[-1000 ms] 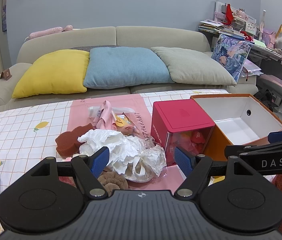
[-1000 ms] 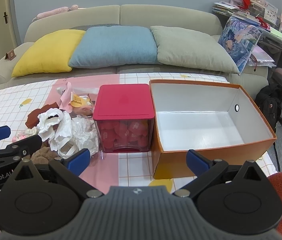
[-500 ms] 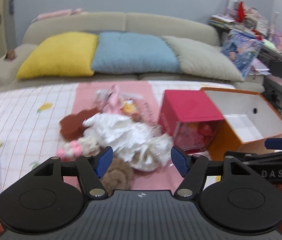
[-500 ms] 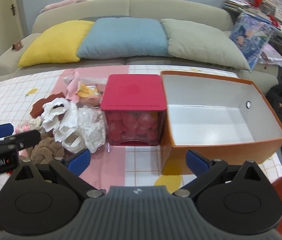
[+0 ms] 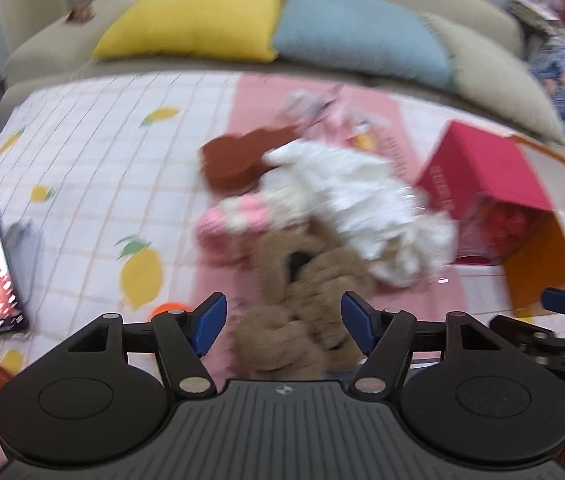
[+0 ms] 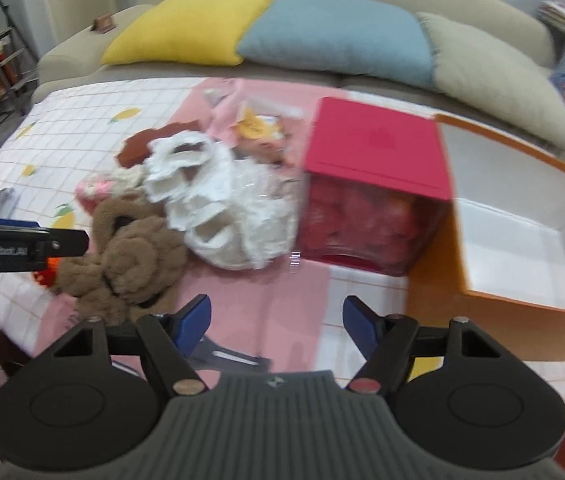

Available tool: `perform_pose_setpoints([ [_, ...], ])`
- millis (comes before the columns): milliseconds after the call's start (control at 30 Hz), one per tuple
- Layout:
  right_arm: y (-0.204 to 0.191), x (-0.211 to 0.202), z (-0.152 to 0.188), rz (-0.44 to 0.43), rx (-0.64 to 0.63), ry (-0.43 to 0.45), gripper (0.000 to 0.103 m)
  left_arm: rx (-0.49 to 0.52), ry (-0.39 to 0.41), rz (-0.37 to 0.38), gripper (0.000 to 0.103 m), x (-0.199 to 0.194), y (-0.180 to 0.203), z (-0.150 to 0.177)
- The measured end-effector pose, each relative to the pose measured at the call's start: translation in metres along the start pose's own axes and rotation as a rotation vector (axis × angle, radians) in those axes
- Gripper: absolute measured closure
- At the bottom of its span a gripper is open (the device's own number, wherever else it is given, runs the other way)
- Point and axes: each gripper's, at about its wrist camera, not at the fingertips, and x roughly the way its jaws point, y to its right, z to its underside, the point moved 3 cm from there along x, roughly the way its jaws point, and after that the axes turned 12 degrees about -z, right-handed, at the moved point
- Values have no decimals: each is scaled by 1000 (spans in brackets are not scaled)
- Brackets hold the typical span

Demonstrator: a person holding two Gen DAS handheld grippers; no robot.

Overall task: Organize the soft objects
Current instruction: 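Lower the right tool onto the brown plush dog while the left tool reaches the orange crocheted ball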

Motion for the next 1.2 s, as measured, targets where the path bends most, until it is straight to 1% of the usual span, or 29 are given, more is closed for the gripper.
perform_pose_setpoints([
  [100, -10, 10, -5, -36, -4, -9, 31, 1, -76, -24, 26, 15, -17, -5],
  [233, -23, 22, -12, -89, -10, -25, 31, 76, -181, -47, 26, 35, -35, -9],
  [333, -32, 32, -18, -131, -2, -38, 31, 83, -236, -54, 28, 50, -46, -9],
  [400, -37, 39, -22, -158, 19, -45, 30, 51, -247, -33, 28, 59, -53, -7],
  [467, -43, 48, -25, -183, 42, -59, 27, 37, -255, -20, 32, 67, -55, -5],
  [500, -46, 52, -25, -192, 49, -66, 27, 41, -254, -30, 37, 70, -54, -4],
  [567, -51, 62, -26, -208, 58, -88, 27, 63, -247, -53, 41, 76, -52, 0],
  [600, -54, 66, -26, -216, 63, -99, 27, 73, -249, -59, 45, 77, -50, 1],
  [767, -59, 83, -32, -231, 118, -123, 27, 120, -236, -78, 58, 81, -44, 4],
  [867, -58, 92, -35, -229, 166, -138, 27, 140, -219, -83, 58, 84, -41, 3],
  [933, -55, 101, -37, -223, 212, -164, 27, 157, -204, -92, 58, 84, -38, 2],
  [1033, -51, 116, -36, -216, 278, -212, 24, 180, -199, -108, 57, 85, -34, 4],
  [1067, -50, 121, -35, -217, 304, -228, 24, 181, -206, -110, 57, 86, -34, 4],
  [1133, -48, 130, -31, -227, 356, -257, 24, 162, -247, -97, 54, 91, -36, 8],
  [1200, -46, 137, -29, -238, 400, -269, 24, 139, -271, -82, 56, 95, -38, 11],
])
